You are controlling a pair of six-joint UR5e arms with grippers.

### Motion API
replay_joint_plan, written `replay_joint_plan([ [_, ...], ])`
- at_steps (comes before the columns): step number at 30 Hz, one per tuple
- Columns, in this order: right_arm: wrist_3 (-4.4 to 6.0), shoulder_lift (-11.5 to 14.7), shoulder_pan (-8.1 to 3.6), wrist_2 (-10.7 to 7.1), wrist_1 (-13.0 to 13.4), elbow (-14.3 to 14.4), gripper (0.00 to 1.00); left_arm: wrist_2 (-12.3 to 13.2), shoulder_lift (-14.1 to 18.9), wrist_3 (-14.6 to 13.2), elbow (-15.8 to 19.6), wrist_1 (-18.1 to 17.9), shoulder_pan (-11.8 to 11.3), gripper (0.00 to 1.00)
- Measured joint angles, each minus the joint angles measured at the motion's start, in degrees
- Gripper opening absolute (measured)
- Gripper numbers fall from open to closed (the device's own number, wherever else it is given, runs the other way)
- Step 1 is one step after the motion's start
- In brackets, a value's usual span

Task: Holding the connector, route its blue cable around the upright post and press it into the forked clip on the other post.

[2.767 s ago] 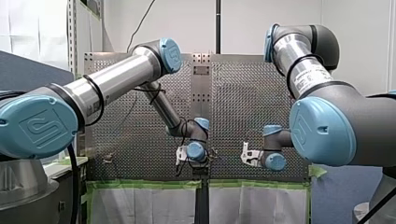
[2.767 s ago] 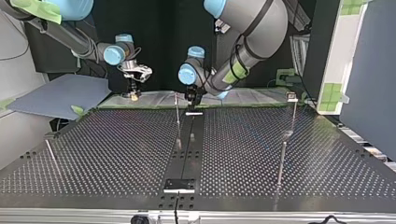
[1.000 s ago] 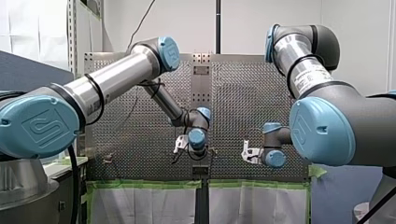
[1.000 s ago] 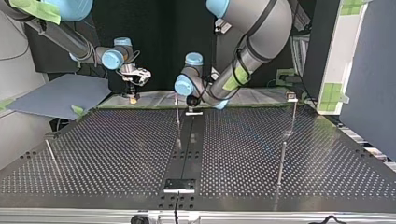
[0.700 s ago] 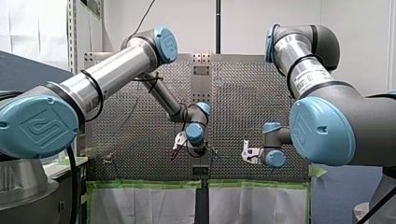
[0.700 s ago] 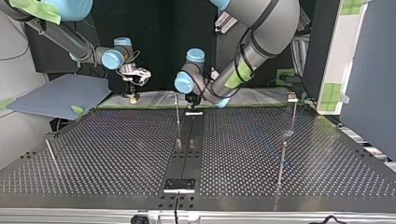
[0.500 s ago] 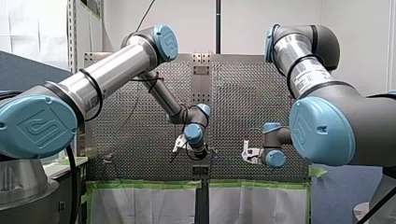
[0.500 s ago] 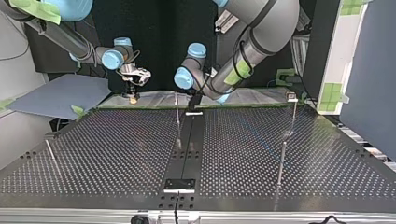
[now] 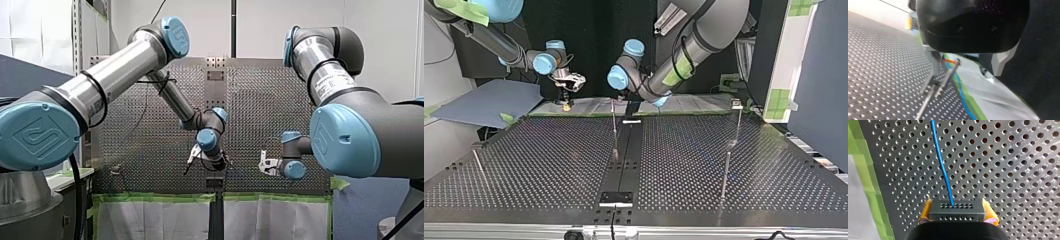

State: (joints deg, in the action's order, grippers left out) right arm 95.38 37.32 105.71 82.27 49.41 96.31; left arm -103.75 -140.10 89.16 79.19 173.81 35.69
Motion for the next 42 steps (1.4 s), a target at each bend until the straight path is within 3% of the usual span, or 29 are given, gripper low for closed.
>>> replay_joint_plan([
  [28,0.06,0.0,-0.01,0.01,0.1,0.0,0.00,-0.1,0.5,2.5,1.6,-1.2,0.5,1.00],
  [42,0.09,0.0,0.00,-0.08,0.1,0.0,0.00,-6.0,0.5,2.2,1.6,-1.1,1.3,1.00],
])
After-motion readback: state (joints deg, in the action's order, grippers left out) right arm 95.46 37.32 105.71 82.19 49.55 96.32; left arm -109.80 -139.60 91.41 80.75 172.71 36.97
